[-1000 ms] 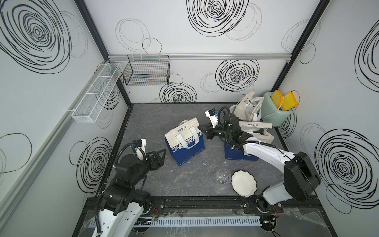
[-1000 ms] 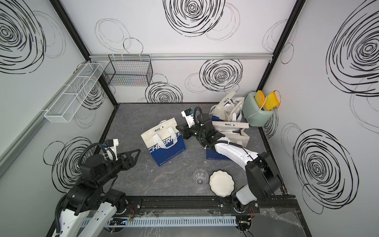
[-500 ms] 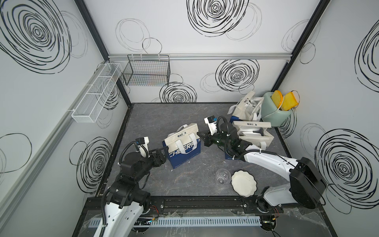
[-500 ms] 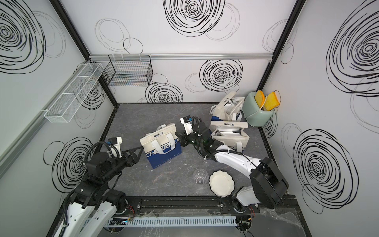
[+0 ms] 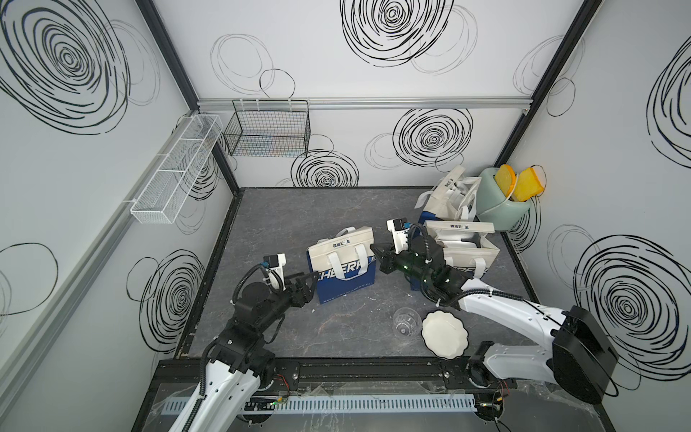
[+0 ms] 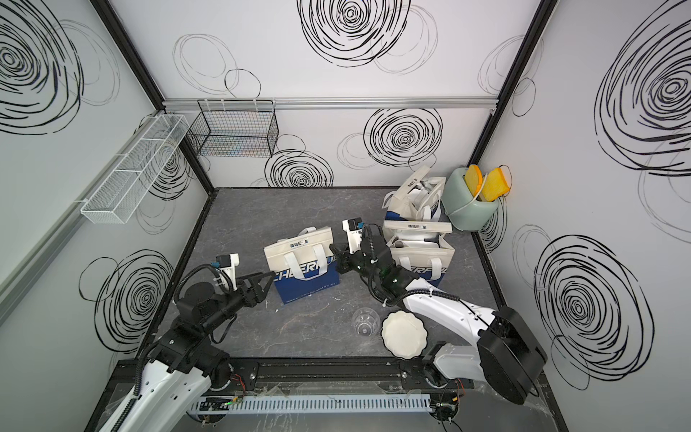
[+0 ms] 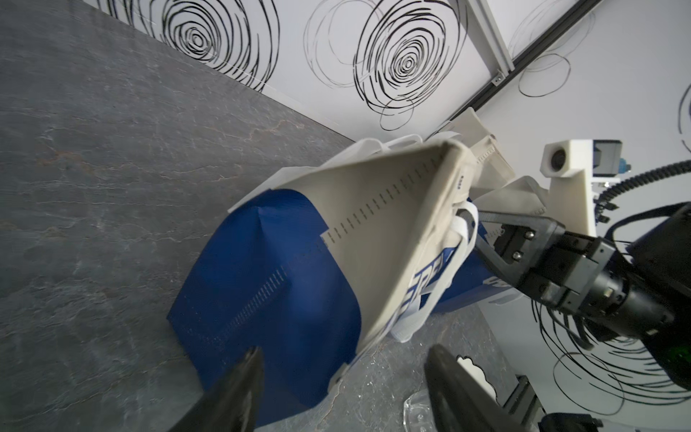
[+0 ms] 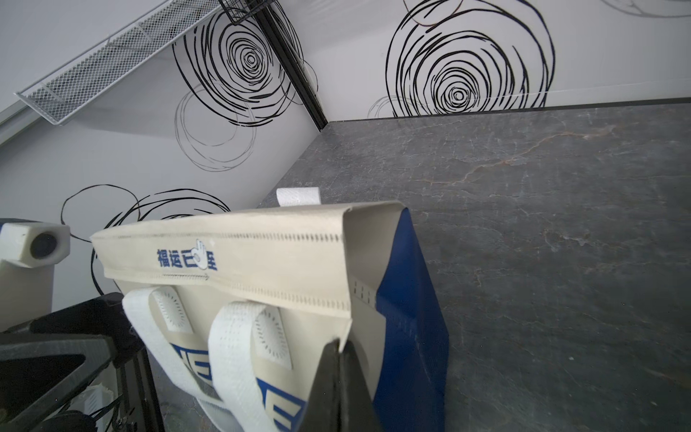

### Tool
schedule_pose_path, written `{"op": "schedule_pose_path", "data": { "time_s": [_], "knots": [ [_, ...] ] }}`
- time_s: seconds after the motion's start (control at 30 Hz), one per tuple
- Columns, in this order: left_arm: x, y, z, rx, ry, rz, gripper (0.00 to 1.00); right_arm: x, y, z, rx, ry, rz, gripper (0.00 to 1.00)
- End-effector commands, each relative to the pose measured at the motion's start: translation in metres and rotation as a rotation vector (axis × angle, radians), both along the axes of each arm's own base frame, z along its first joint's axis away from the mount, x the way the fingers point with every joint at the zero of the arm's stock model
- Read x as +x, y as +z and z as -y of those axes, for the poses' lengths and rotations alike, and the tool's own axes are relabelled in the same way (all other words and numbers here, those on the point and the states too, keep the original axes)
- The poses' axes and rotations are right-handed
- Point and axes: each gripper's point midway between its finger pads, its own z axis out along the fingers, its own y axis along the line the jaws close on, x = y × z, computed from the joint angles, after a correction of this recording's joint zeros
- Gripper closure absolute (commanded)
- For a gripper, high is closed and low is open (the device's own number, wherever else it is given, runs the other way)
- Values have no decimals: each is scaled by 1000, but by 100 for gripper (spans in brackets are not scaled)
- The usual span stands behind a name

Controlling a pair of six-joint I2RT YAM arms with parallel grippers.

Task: Open the takeout bag
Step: Adjust the takeout bag at the center of the board, then open the takeout bag at the center of the board.

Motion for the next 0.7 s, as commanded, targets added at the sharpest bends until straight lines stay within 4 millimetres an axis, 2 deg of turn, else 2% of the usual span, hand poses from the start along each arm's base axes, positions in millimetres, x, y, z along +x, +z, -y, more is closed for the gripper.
{"op": "schedule_pose_path", "data": {
  "time_s": [0.0, 0.17, 0.33, 0.5, 0.67],
  "knots": [
    [-1, 18, 15, -47, -57, 151, 29, 3, 29, 6, 64, -42, 52, 96],
    [0, 7, 17, -12, -36, 218, 34, 2, 29, 7, 44, -39, 48, 95],
    [5, -4, 14, -24, -3, 226, 41, -1, 22, 9, 21, -33, 34, 94],
    [7, -10, 20, -14, -16, 238, 47, -3, 18, 11, -1, -26, 35, 87],
    [7, -16, 24, -6, -26, 236, 58, -3, 25, 13, -32, -20, 66, 73]
  ]
}}
